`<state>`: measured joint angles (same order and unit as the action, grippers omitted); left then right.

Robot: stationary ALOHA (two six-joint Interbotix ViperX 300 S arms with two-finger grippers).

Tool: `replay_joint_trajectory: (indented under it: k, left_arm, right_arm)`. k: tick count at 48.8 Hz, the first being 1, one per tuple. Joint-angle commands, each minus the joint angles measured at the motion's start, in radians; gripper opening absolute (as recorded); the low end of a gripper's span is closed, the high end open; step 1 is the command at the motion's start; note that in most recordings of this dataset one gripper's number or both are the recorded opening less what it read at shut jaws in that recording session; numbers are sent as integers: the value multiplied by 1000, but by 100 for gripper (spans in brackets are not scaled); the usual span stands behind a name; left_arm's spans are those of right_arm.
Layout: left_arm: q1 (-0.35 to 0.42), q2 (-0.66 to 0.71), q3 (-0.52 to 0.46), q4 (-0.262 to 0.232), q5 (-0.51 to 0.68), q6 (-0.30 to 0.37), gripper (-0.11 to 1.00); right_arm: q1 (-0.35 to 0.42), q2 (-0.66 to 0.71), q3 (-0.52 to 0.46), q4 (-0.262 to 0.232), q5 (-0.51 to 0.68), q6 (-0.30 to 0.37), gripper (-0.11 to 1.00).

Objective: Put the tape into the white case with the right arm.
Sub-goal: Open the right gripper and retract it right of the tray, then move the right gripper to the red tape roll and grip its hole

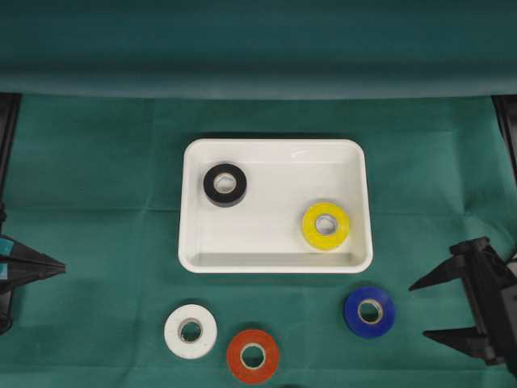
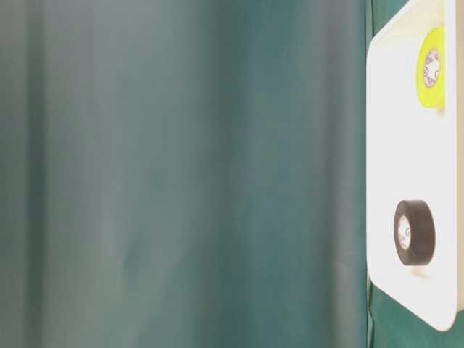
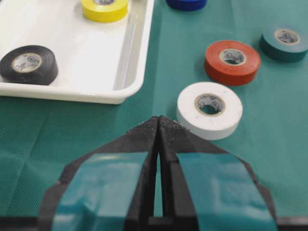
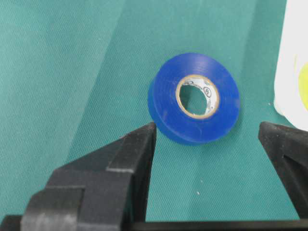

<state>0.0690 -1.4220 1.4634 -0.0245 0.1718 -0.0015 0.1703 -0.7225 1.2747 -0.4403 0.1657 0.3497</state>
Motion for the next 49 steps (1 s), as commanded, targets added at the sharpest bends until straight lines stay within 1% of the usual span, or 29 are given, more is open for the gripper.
replay_joint_trajectory:
  k: [1, 6, 11, 14, 20, 26, 33, 43, 49]
  left_arm:
    - [3, 9, -11, 0, -9, 0, 0]
    - [3, 9, -11, 0, -9, 0, 0]
    - [3, 9, -12, 0, -9, 0, 0]
    - [3, 9, -11, 0, -11, 0, 0]
    - [3, 9, -11, 0, -9, 0, 0]
    - [3, 9, -11, 0, -9, 0, 0]
    - [3, 9, -9, 0, -11, 0, 0]
    - [5, 9, -9, 0, -9, 0, 0]
    - [3, 9, -9, 0, -11, 0, 0]
  right_arm:
    - [6, 52, -55, 5, -15, 2, 63]
    - [12, 126, -109, 9, -17, 11, 63]
    - [23, 219, -173, 20, -14, 54, 63]
    - [35, 273, -207, 18, -12, 66, 63]
    - [66, 377, -284, 17, -12, 69, 63]
    - [78, 474, -374, 18, -8, 77, 63]
    - [78, 584, -499, 18, 23, 78, 63]
    - [78, 715, -653, 18, 97, 78, 63]
    - [78, 788, -750, 18, 112, 78, 63]
